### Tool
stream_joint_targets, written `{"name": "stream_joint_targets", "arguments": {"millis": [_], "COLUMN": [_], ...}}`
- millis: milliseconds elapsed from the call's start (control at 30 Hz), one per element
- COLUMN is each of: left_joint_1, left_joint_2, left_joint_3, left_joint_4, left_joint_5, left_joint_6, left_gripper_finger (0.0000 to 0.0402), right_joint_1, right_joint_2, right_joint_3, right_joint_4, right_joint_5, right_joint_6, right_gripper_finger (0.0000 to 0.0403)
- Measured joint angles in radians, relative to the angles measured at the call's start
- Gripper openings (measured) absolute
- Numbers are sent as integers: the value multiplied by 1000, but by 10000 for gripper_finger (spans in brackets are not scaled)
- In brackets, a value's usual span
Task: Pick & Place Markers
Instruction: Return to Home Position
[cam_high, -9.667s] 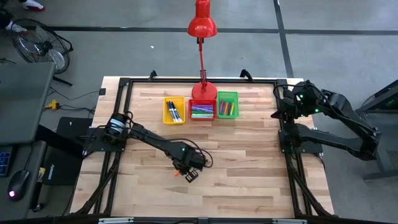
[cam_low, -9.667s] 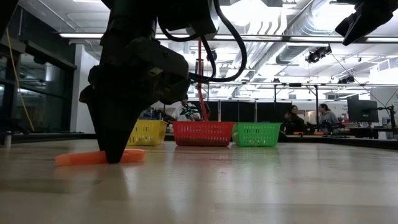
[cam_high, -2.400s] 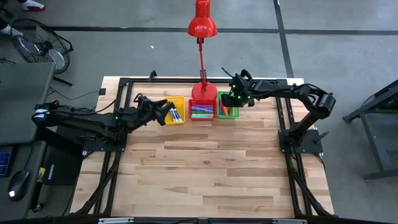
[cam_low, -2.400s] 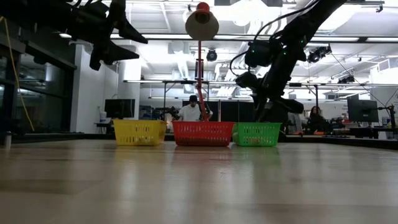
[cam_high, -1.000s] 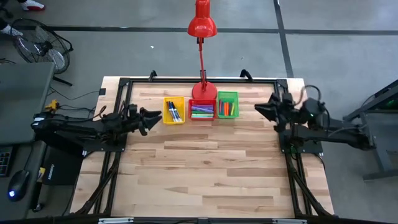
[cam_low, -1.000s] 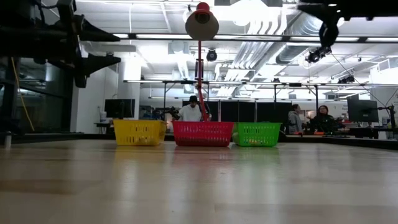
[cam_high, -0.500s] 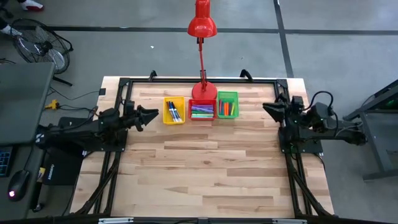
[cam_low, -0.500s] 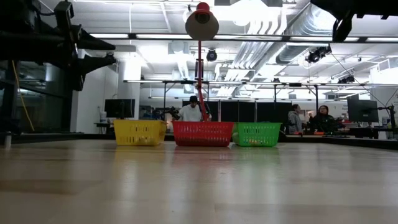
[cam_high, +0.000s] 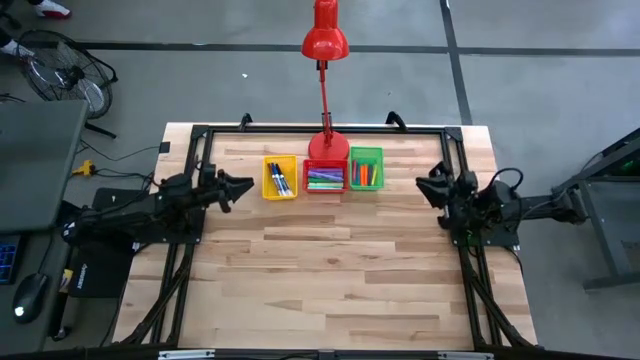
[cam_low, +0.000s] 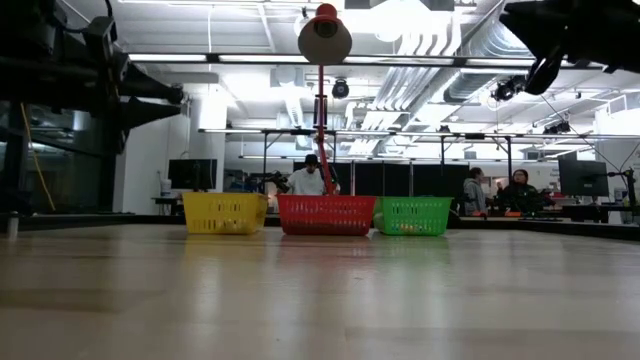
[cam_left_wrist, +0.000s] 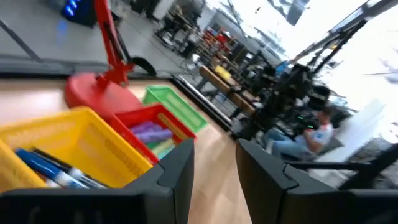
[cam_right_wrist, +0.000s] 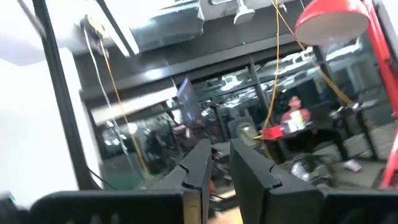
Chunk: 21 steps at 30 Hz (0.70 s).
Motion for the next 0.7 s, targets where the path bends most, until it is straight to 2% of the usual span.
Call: {"name": "stream_joint_targets", "arguments": {"millis": [233, 500, 700], "left_joint_1": [0, 0, 0], "left_joint_2": [-3, -3, -2], "left_joint_3": [10, 12, 17], "left_joint_4": [8, -63, -147], "left_joint_5": [-29, -45, -28], "left_joint_6": [106, 394, 405], "left_gripper_finger": [115, 115, 115], "right_joint_1": [0, 0, 0], "right_joint_2": [0, 0, 0], "right_joint_3": [-11, -11, -11], "right_joint_4": [-108, -390, -465], "right_joint_5": [-12, -67, -85], "right_joint_6": [-185, -181, -166], "right_gripper_finger": [55, 52, 51]}}
